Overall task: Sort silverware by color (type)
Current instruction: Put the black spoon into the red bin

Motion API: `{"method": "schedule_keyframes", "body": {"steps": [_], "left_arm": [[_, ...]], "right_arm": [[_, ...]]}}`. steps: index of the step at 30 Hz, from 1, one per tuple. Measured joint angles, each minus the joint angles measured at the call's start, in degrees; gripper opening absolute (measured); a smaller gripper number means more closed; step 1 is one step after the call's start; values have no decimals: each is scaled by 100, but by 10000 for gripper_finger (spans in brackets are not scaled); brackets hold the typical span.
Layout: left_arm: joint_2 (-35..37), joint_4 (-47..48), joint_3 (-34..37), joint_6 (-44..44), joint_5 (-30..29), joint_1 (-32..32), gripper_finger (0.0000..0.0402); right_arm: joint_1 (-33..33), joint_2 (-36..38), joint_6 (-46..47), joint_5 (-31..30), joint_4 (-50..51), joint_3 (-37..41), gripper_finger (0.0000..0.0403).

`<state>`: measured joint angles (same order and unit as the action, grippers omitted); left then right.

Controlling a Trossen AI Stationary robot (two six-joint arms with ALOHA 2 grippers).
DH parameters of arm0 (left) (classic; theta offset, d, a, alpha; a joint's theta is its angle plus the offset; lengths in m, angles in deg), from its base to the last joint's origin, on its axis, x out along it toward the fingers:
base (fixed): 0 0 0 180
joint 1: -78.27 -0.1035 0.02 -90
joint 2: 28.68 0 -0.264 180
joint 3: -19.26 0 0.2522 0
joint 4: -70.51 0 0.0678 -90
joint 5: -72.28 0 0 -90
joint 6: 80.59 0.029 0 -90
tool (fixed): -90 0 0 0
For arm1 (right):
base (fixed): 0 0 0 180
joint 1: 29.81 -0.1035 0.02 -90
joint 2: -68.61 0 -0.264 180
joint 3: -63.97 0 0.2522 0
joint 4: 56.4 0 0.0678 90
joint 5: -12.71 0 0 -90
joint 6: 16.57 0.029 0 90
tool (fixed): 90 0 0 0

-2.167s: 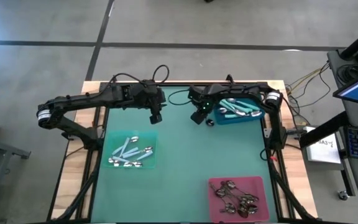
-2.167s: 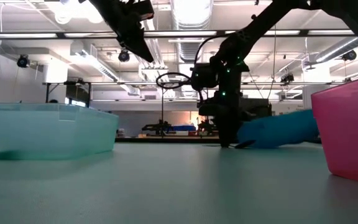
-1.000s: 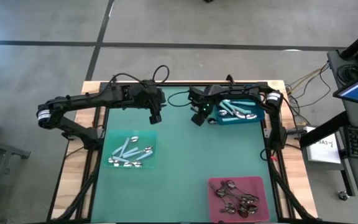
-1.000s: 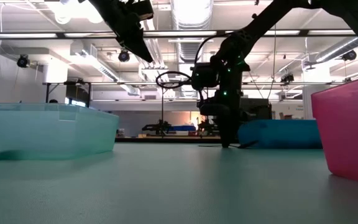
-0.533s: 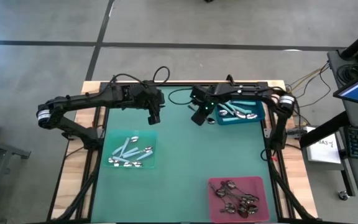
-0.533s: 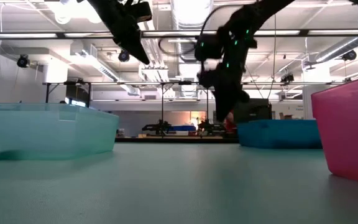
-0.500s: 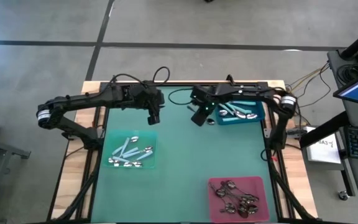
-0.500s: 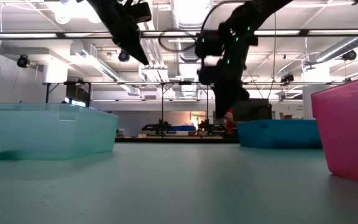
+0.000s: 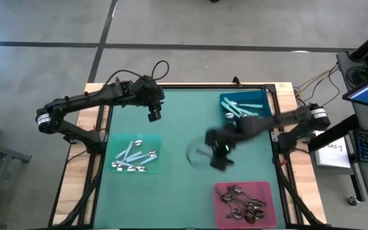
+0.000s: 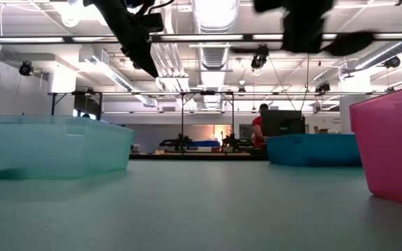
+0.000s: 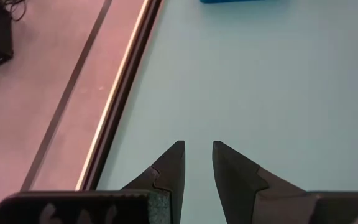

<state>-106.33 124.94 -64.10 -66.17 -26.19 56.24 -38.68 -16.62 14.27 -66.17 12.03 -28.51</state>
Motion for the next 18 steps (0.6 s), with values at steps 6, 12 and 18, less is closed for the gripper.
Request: {"method": "schedule_keyframes", "body": {"steps": [6, 12, 18], "left_arm": [[0, -47, 0, 37, 0, -76, 66], [0, -127, 0, -89, 4, -76, 66], [0, -161, 0, -294, 7, -73, 66]], "right_arm": [[-1773, -35, 1444, -415, -4, 21, 9], [-3026, -177, 3137, -815, 3, 205, 9], [-3612, -199, 4373, -816, -9, 644, 9]]}}
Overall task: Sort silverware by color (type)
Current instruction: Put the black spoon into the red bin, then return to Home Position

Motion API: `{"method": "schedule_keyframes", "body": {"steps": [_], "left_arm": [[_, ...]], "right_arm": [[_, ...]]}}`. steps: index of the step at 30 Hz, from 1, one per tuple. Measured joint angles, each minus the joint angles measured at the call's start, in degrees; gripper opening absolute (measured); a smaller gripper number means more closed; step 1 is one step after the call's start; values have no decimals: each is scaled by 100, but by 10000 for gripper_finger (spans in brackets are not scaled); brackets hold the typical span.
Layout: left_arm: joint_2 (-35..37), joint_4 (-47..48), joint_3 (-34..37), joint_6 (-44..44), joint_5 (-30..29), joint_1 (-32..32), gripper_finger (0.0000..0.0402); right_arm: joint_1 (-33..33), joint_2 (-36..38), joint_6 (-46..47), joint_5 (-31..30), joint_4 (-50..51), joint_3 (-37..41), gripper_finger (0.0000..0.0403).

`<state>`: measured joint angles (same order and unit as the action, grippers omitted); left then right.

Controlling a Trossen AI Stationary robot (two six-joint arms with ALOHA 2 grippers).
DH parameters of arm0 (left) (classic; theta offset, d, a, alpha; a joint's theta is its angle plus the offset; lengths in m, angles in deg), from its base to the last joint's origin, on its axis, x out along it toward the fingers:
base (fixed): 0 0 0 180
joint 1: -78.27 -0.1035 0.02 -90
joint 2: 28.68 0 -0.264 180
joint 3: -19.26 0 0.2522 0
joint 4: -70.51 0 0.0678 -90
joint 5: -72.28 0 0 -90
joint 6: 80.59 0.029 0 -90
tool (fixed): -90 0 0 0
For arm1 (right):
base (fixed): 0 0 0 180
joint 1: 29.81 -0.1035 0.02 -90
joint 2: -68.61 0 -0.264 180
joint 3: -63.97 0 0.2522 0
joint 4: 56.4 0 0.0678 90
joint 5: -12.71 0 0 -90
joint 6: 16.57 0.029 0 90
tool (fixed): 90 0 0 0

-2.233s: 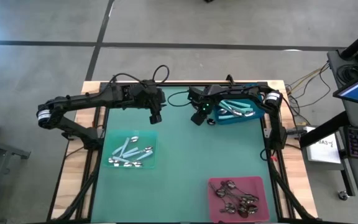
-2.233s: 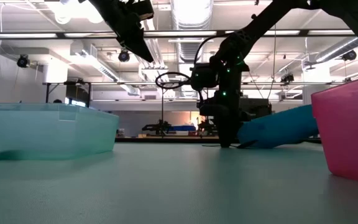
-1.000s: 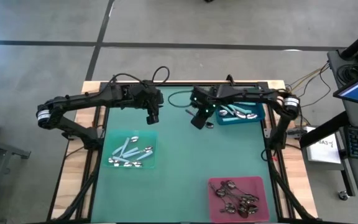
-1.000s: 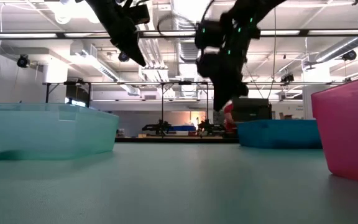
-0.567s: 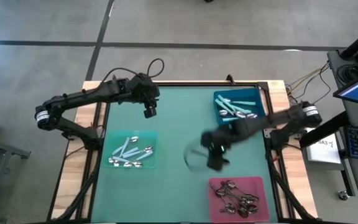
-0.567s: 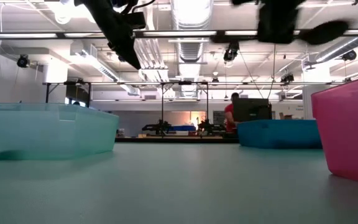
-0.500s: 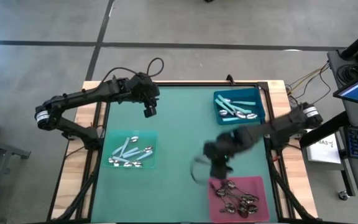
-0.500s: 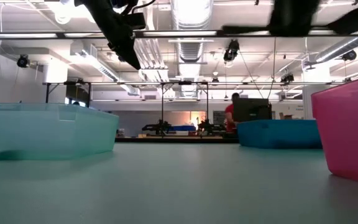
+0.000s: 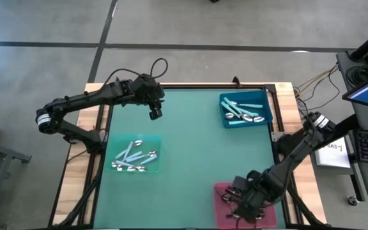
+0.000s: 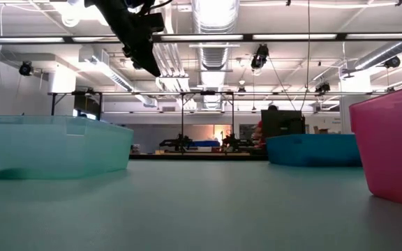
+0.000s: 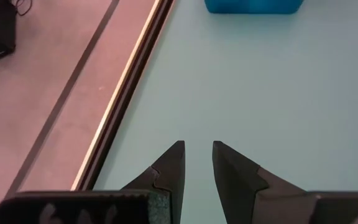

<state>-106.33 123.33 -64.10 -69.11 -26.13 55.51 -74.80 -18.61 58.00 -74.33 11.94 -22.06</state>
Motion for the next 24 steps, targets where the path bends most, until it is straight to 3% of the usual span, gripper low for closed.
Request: {"method": "schedule_keyframes", "body": {"steps": [8, 14, 18, 20, 24], "left_arm": [[0, 292, 0, -165, 299, 2, 66], [0, 603, 0, -322, 357, 7, 66], [67, 655, 0, -324, 392, 7, 66], [198, 825, 0, -348, 592, 7, 66], [680, 1003, 109, -630, 922, 33, 66]], "right_arm": [[-86, 0, 1368, 151, -10, 228, 42], [-88, 0, 1257, 205, -22, 228, 99], [-50, 28, 573, 350, -21, 227, 132], [-53, 53, 359, 34, -16, 191, 140], [-84, 57, -622, -1233, -55, 160, 145]]}}
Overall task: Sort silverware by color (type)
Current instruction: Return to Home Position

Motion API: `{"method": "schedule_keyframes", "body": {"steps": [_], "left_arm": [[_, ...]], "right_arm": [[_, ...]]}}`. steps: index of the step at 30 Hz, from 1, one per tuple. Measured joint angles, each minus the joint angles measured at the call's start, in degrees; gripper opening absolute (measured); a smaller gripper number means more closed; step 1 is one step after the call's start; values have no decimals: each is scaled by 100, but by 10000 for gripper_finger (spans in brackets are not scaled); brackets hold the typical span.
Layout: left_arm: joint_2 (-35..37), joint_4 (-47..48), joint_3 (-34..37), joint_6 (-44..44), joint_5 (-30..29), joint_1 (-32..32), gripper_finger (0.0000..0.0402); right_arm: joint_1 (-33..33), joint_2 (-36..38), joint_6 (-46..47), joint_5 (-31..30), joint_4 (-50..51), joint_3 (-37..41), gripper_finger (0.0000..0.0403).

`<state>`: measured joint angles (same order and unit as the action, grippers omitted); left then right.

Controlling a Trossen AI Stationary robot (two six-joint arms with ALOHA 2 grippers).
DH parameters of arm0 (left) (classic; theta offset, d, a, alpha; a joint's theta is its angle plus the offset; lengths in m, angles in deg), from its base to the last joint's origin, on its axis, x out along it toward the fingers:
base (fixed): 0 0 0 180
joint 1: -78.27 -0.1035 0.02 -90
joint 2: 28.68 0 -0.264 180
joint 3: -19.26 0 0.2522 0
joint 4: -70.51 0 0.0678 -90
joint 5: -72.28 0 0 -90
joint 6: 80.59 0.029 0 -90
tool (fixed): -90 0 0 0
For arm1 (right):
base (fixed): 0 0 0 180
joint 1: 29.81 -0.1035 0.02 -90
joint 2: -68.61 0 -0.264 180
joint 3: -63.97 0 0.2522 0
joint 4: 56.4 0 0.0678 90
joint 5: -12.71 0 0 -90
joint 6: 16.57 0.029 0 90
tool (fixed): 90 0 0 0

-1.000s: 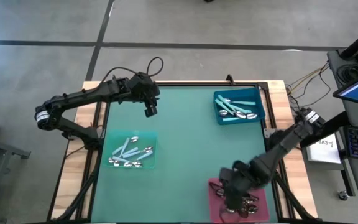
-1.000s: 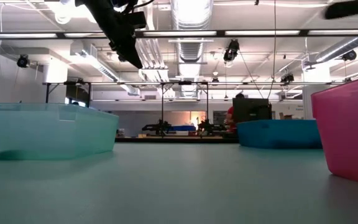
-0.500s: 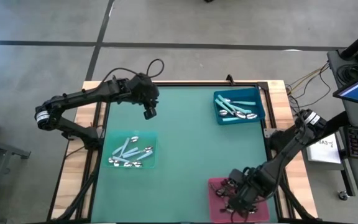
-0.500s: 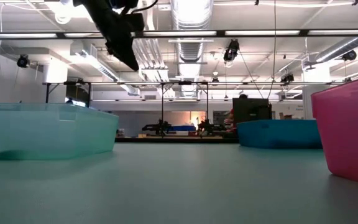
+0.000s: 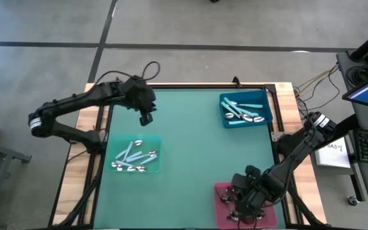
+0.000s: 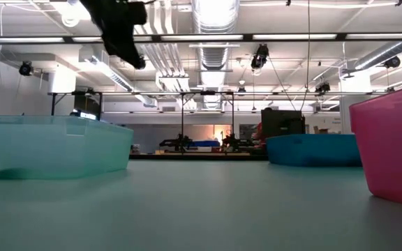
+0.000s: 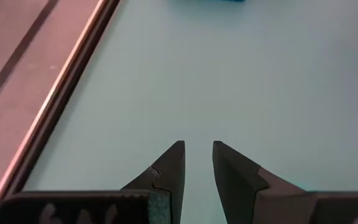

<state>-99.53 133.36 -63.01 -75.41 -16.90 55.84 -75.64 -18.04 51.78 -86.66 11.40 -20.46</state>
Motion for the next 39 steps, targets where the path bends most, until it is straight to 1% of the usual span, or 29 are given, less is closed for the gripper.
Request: {"method": "schedule_keyframes", "body": {"steps": [4, 7, 10, 15, 17, 20, 24, 28, 31, 34, 39], "left_arm": [[819, -21, 508, -529, -8, 91, 66], [1589, -304, 1128, -1101, -81, 245, 66], [2392, -741, 1839, -1550, -134, 445, 66], [3566, -1434, 2950, -2161, -604, 769, 66], [3931, -1730, 3336, -2276, -728, 867, 66], [4373, -2151, 3821, -2341, -736, 960, 66], [4754, -2625, 4316, -2350, -737, 975, 66], [4960, -3081, 4781, -2314, -739, 977, 66], [5055, -3686, 5217, -2101, -735, 977, 66], [5118, -4314, 5679, -1867, -578, 977, 66], [5151, -5399, 6334, -1820, -394, 980, 66]], "right_arm": [[60, 82, -976, -838, -11, 22, 141], [196, 197, -1559, -1357, -4, 62, 142], [347, 435, -2033, -1620, -4, 143, 146], [604, 1132, -2338, -2058, -154, 636, 144], [667, 1511, -2422, -2201, -442, 989, 144], [759, 2130, -2602, -2267, -1202, 1634, 146], [895, 2923, -3056, -2319, -2500, 2574, 148], [1047, 3583, -3579, -2370, -3782, 3446, 146], [1171, 3978, -3977, -2367, -4432, 3951, 144], [1279, 4314, -4268, -2365, -4731, 4315, 145], [1427, 4788, -4345, -2362, -4750, 4730, 144]]}}
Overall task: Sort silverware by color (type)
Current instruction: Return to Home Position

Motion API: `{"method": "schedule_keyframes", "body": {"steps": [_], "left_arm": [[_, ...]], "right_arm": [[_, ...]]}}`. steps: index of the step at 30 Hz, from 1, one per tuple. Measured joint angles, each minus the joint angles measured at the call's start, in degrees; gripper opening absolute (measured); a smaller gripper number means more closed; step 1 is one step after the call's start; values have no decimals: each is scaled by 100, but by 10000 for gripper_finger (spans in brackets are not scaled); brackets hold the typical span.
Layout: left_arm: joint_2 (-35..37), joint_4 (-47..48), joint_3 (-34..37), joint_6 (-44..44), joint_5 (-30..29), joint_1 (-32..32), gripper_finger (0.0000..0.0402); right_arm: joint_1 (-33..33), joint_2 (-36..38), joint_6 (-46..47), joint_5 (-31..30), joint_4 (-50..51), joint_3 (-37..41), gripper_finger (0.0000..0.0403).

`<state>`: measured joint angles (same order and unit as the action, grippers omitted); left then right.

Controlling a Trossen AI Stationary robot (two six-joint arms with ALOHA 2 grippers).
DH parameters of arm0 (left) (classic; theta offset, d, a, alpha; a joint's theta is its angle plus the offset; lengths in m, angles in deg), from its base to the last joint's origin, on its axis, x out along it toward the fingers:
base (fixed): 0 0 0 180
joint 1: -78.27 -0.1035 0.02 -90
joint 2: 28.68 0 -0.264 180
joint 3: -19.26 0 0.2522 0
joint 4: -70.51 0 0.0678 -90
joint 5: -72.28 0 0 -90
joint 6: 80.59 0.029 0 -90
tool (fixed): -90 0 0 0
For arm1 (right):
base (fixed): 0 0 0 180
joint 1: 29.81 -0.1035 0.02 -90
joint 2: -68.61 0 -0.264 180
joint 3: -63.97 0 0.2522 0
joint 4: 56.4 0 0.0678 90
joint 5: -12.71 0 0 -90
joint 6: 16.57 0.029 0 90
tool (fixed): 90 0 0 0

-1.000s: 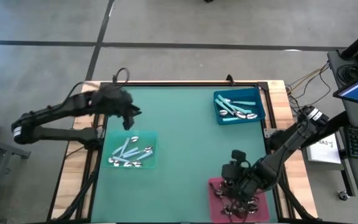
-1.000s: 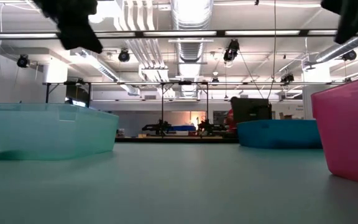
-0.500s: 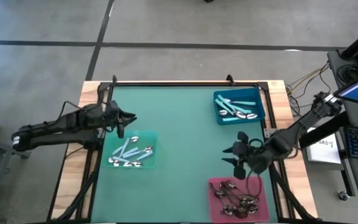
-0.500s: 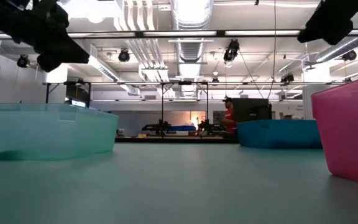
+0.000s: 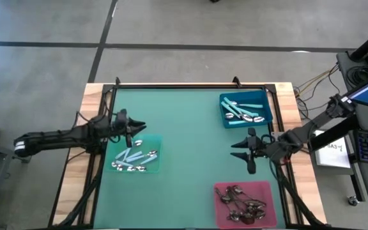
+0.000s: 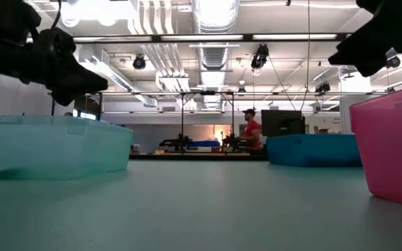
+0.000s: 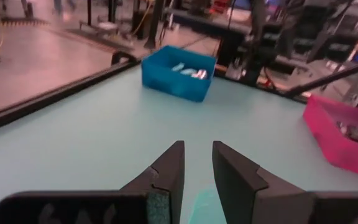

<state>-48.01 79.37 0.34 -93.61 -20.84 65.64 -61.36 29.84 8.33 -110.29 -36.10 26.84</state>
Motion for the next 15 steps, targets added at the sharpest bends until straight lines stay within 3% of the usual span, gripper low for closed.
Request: {"method": "schedule_keyframes", "body": {"steps": [5, 15], "left_arm": [[-2, -756, 386, 18, 84, 10, 66], [-39, -773, 457, 29, 417, 20, 66]], "right_arm": [[48, 408, -38, 0, -145, 410, 145], [48, 1037, -306, 42, -1529, 1564, 141]]}}
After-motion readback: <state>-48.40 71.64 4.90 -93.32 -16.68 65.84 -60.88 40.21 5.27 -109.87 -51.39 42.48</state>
